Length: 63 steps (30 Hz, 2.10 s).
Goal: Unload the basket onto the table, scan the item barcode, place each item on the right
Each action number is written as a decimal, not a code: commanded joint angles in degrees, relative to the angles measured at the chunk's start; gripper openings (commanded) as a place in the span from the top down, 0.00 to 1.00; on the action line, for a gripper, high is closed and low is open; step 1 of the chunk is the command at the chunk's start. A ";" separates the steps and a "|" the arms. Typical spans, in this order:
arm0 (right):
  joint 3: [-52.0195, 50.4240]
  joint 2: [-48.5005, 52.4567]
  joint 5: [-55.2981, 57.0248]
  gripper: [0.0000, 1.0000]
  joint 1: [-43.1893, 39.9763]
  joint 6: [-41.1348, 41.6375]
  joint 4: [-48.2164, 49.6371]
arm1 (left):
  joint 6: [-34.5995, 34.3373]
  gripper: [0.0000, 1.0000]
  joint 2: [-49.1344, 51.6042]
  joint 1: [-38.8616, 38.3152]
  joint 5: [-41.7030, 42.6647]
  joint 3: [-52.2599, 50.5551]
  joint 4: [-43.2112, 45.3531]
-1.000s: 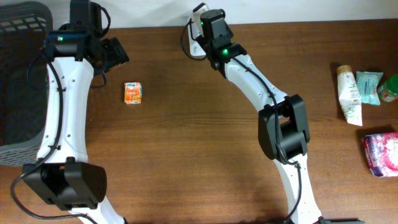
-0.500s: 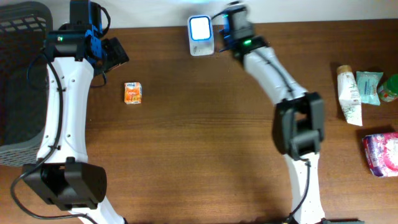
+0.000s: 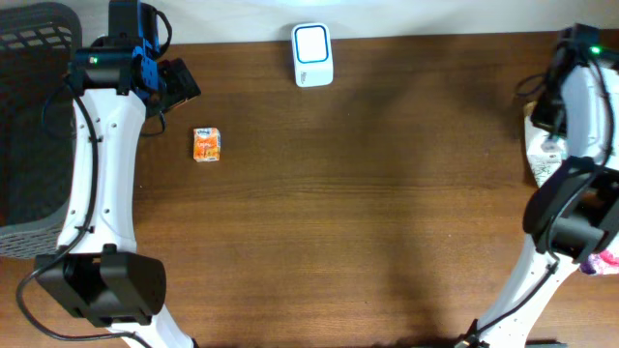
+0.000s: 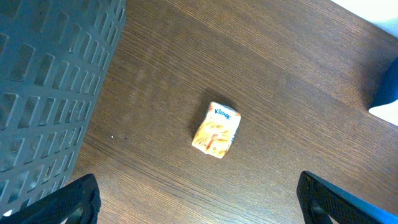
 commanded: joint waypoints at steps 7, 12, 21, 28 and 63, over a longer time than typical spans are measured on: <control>0.17 -1.27 -0.20 0.44 -3.39 1.27 -0.66 | -0.52 0.01 0.02 0.13 -0.42 0.00 -0.07; 1.16 -3.39 -11.61 0.43 1.40 1.09 -0.68 | -0.52 0.01 0.02 0.13 -0.42 0.00 -0.07; 4.31 -7.85 -32.13 0.01 19.43 1.11 -2.80 | -0.52 0.01 0.02 0.15 -0.42 0.00 -0.07; 4.28 -7.82 -31.91 0.01 22.47 1.11 -2.58 | -0.55 0.01 0.02 0.13 6.43 0.00 -0.46; 4.31 -7.82 -31.91 0.01 22.47 1.11 -2.60 | 15.26 0.83 30.75 1.27 8.83 -0.11 7.43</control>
